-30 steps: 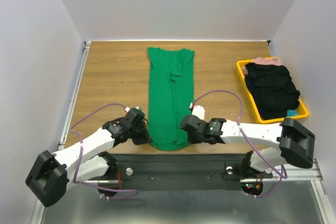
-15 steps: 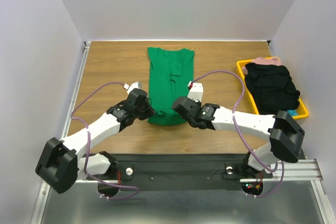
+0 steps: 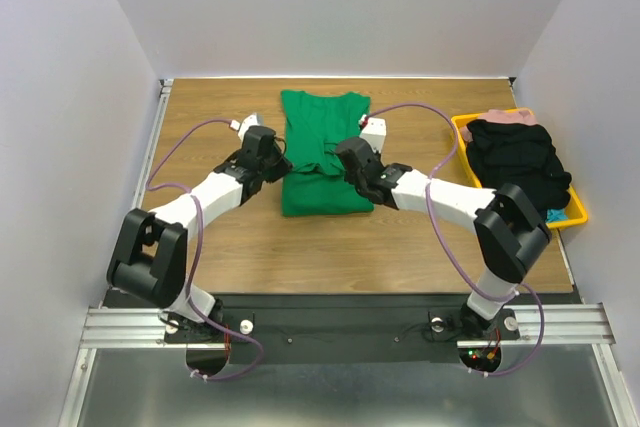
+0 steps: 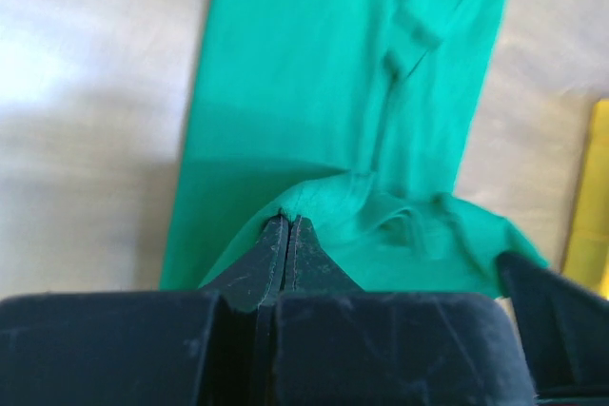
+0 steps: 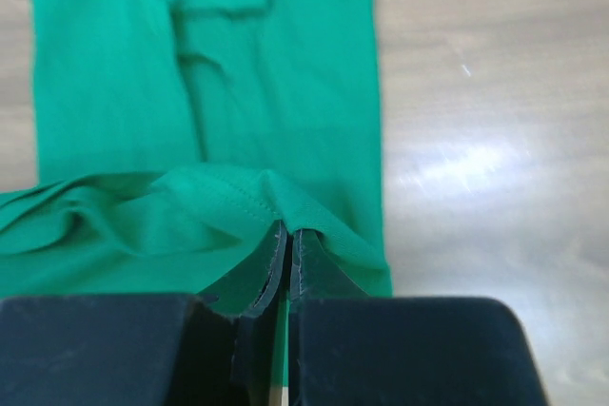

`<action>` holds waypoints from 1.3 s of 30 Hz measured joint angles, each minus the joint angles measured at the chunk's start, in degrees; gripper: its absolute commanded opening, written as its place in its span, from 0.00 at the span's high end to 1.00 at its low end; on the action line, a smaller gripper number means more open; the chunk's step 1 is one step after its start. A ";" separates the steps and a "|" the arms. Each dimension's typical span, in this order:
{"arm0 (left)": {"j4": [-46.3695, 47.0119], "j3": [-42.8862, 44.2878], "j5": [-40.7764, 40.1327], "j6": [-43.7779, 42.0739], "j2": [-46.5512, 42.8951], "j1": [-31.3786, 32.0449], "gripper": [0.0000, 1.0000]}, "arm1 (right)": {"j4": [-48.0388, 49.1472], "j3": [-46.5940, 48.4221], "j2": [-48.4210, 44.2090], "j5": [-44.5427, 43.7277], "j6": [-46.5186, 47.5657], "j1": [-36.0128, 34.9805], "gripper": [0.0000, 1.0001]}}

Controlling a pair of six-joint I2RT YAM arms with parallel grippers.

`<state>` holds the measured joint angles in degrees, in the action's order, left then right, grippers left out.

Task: Fold and stack the t-shirts
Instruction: Fold the tshirt

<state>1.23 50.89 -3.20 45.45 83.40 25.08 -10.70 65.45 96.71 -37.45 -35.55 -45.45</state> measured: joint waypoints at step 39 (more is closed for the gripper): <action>-3.02 12.98 3.10 -7.15 12.37 -6.36 0.02 | 4.13 6.60 5.42 18.29 4.96 11.21 0.00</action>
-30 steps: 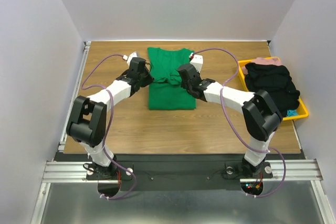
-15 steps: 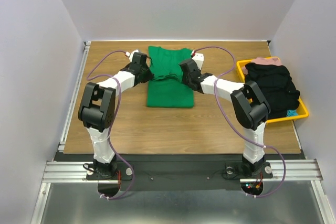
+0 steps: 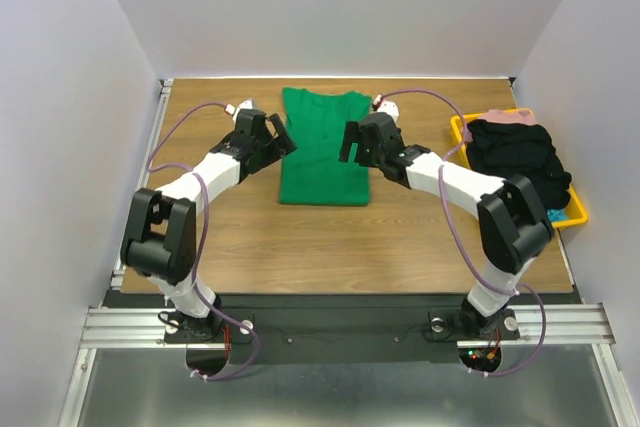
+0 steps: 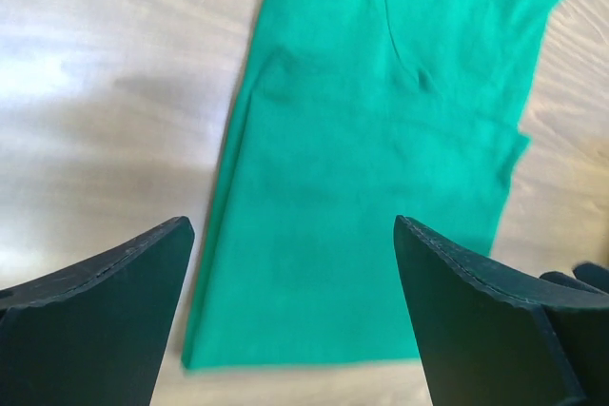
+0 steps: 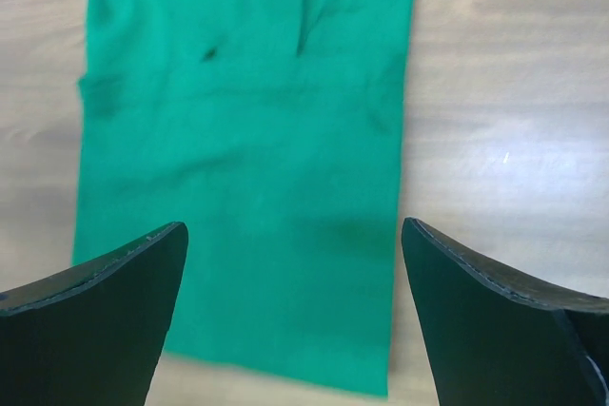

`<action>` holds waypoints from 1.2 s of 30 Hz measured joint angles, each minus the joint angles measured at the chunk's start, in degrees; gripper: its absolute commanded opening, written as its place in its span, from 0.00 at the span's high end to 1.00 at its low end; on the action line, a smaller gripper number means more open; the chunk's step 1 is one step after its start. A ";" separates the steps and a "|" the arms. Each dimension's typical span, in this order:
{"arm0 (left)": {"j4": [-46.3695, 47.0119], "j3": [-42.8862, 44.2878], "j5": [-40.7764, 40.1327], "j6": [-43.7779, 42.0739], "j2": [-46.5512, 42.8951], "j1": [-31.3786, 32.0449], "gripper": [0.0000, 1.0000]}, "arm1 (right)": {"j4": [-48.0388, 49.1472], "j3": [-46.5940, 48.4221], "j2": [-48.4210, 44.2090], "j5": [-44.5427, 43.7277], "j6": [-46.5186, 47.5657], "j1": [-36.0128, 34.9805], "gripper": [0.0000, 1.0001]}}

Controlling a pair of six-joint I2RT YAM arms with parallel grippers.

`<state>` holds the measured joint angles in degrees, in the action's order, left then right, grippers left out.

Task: Fold and stack the t-shirts
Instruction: Fold the tshirt

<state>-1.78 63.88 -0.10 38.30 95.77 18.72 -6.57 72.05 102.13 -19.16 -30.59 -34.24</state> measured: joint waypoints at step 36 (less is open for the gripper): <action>9.64 -23.93 7.58 5.25 -6.14 3.34 1.00 | 0.55 -20.52 -5.27 9.77 -12.83 0.02 0.95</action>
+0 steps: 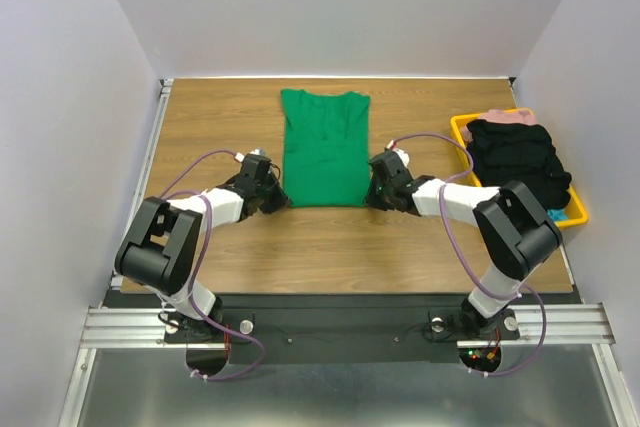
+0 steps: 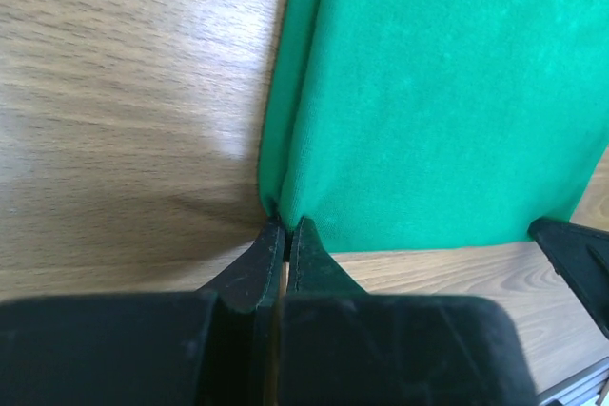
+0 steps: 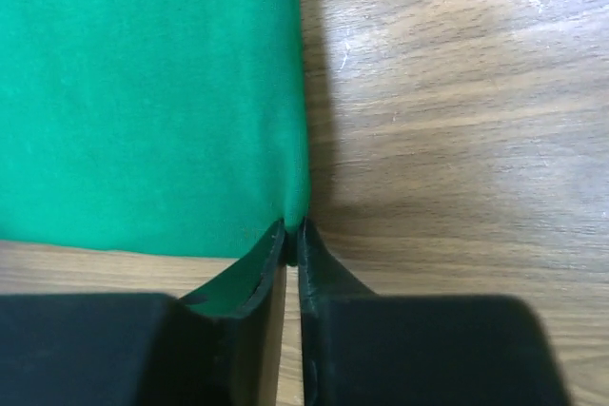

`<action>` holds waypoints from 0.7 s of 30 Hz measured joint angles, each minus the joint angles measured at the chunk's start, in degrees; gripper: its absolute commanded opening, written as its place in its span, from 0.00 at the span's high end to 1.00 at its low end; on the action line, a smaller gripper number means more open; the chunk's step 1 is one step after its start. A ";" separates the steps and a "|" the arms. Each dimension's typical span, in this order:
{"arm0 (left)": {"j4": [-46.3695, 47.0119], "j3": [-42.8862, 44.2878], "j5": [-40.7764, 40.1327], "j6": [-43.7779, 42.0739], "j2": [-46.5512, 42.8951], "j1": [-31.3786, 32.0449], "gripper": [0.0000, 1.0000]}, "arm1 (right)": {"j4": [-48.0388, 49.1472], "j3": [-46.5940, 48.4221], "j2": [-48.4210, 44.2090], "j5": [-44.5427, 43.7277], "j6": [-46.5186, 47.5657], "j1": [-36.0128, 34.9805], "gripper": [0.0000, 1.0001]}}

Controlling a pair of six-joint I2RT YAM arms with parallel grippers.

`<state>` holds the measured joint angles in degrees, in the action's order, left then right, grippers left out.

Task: Fold and stack the t-shirts
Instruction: Fold the tshirt

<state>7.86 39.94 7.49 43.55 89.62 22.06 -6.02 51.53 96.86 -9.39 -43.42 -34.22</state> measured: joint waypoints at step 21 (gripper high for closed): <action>-8.92 -18.67 1.97 6.75 -33.27 17.46 1.00 | -10.93 -30.05 -46.23 9.53 -7.39 -5.62 1.00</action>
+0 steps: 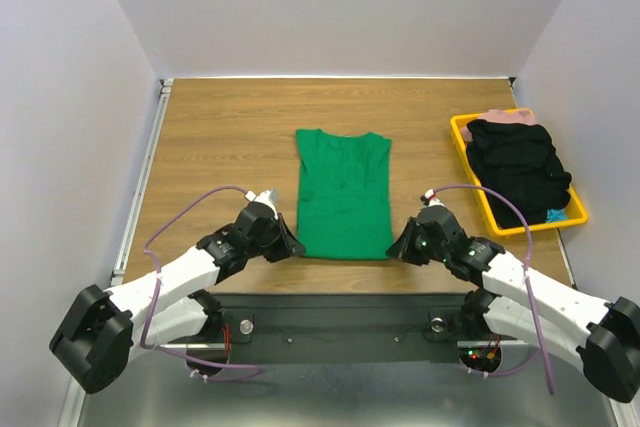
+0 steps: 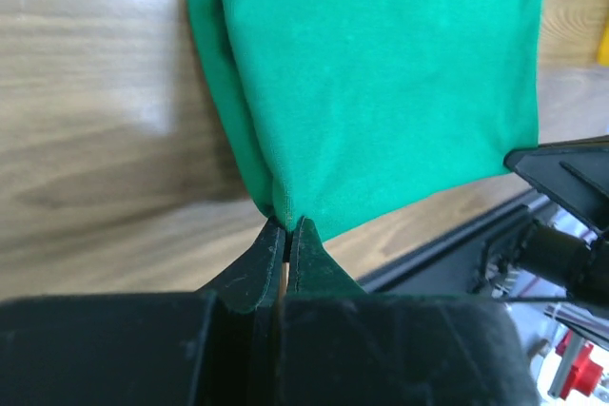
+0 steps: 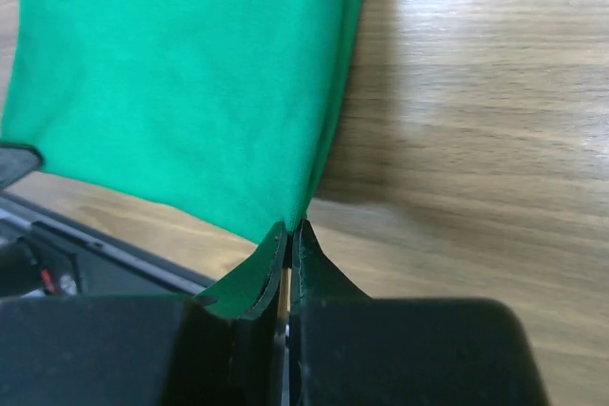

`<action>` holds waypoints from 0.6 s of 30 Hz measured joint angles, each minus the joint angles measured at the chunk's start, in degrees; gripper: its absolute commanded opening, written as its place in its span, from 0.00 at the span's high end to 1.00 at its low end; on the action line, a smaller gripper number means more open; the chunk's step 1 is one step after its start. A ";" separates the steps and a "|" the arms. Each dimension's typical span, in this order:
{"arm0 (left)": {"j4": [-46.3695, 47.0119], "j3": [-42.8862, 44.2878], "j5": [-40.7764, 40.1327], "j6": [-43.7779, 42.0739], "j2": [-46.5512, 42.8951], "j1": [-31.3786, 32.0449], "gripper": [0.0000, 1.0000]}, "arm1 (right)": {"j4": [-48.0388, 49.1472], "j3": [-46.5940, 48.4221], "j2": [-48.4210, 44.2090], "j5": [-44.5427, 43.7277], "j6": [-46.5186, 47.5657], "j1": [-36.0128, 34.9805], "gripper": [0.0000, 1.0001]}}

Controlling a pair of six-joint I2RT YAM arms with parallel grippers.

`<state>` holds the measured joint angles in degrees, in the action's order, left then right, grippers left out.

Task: Fold and stack the t-shirts
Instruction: Fold the tshirt

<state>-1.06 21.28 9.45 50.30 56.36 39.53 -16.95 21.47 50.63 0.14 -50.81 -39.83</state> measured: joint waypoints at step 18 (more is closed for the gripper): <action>-6.32 23.69 -11.34 -2.71 7.91 -1.49 1.00 | -4.09 20.83 7.65 -17.33 5.05 0.00 1.00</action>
<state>-7.38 44.97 -1.89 47.59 64.27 38.04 -21.04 42.30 58.28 -17.19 -45.76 -39.83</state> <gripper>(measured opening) 0.044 0.050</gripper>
